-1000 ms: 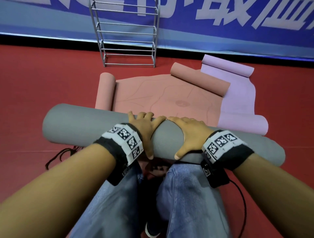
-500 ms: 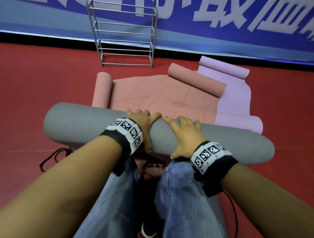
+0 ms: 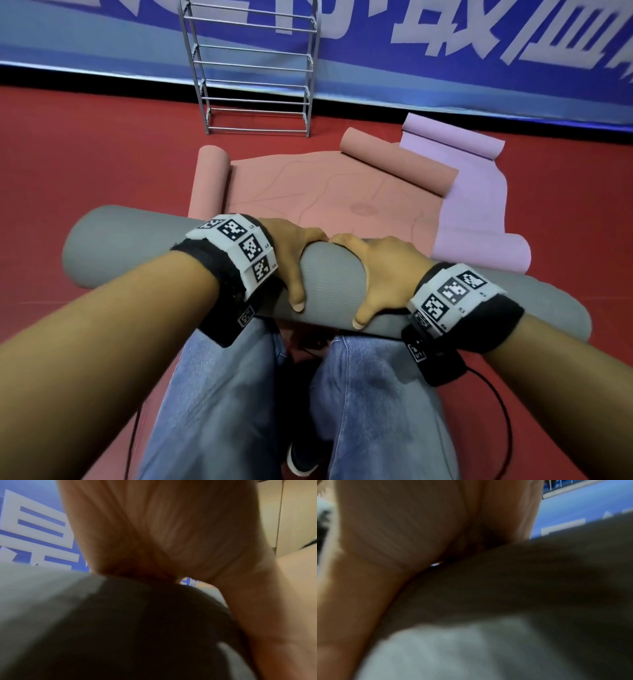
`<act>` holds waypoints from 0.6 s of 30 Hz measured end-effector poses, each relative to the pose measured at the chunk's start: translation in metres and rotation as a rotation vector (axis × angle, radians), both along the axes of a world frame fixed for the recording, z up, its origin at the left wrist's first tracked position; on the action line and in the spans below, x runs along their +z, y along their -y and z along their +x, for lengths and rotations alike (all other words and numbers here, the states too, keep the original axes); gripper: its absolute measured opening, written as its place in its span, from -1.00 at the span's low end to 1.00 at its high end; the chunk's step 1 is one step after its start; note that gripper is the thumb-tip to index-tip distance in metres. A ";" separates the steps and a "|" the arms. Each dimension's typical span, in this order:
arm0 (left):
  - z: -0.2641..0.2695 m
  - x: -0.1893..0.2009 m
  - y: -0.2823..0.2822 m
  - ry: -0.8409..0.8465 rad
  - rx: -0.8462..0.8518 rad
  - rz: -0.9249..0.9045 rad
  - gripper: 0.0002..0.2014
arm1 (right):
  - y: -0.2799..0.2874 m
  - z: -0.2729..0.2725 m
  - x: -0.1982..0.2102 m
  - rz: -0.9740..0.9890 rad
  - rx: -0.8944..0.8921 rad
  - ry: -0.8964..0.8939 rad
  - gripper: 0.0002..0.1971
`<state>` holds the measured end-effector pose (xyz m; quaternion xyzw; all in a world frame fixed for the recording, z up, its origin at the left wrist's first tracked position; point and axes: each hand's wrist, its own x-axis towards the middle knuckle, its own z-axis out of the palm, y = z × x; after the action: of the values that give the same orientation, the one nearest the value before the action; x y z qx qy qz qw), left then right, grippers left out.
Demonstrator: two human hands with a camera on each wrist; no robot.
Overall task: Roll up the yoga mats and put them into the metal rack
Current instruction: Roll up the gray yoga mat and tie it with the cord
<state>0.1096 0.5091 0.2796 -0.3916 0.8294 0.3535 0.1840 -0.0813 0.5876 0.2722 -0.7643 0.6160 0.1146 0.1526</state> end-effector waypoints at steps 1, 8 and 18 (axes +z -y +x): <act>0.001 -0.001 -0.004 0.013 -0.009 -0.049 0.11 | 0.003 -0.001 -0.002 0.016 0.004 0.019 0.26; 0.000 -0.017 -0.028 0.182 -0.028 -0.454 0.33 | 0.024 -0.009 -0.008 0.166 -0.046 0.188 0.39; -0.005 -0.021 0.014 0.133 0.065 -0.231 0.18 | 0.001 -0.002 -0.024 -0.032 -0.031 -0.106 0.42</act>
<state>0.1047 0.4953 0.2588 -0.4593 0.8374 0.2347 0.1808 -0.0830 0.5871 0.2484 -0.7500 0.6365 0.1428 0.1096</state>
